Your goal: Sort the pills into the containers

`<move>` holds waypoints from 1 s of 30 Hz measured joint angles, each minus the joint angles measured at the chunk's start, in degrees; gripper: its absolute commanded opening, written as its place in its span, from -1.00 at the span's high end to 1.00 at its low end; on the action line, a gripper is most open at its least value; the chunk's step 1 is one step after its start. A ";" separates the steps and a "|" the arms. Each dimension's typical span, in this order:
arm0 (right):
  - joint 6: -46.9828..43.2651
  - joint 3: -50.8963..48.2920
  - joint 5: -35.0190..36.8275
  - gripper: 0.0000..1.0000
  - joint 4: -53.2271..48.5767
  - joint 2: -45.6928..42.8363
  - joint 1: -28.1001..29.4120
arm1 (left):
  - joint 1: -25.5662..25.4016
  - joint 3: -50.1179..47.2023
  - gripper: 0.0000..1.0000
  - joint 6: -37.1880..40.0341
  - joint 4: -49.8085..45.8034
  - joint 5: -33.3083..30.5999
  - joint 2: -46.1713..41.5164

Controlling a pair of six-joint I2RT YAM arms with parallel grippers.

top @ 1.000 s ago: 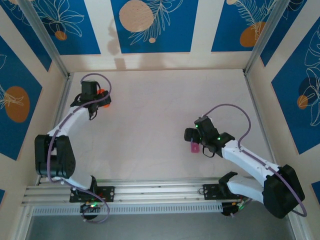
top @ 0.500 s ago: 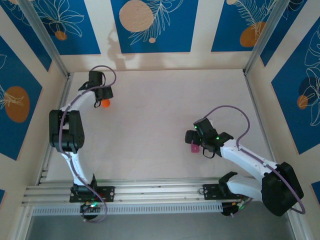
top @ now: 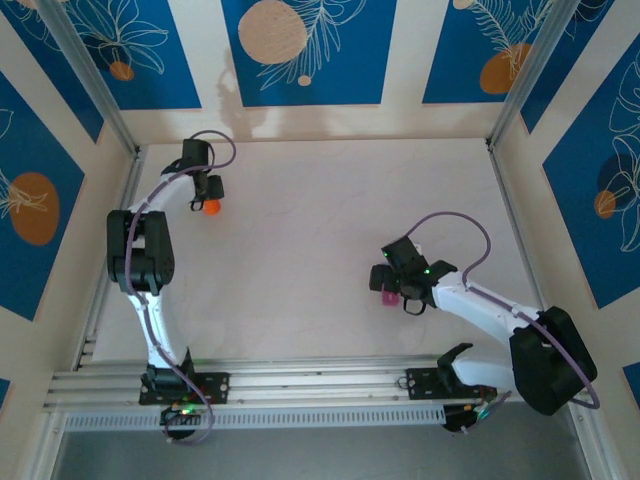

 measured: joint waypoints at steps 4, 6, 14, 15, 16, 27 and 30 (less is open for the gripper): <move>0.00 1.05 0.04 -0.80 0.02 1.18 0.00 | 0.00 0.11 0.33 0.48 -0.33 0.42 0.00; 0.02 1.62 0.11 -0.75 -0.17 2.14 0.15 | 0.00 0.11 0.35 0.66 -0.35 0.59 0.00; -0.83 5.49 0.07 -0.34 -1.31 8.90 1.46 | -1.27 -7.19 0.39 1.01 2.10 1.29 -6.73; -1.14 6.03 0.04 -0.29 -1.36 9.94 1.46 | -1.51 -7.78 0.39 1.03 2.10 1.42 -7.87; -1.20 6.93 0.04 -0.27 -1.88 11.47 1.51 | -1.92 -8.52 0.40 1.03 2.62 1.66 -9.42; -2.14 10.80 0.09 0.08 -4.57 18.27 3.34 | -8.90 -9.94 0.37 0.87 7.08 6.64 -17.73; -2.47 11.37 0.33 0.18 -5.01 18.67 4.68 | -10.80 -9.88 0.36 0.76 6.84 7.93 -17.70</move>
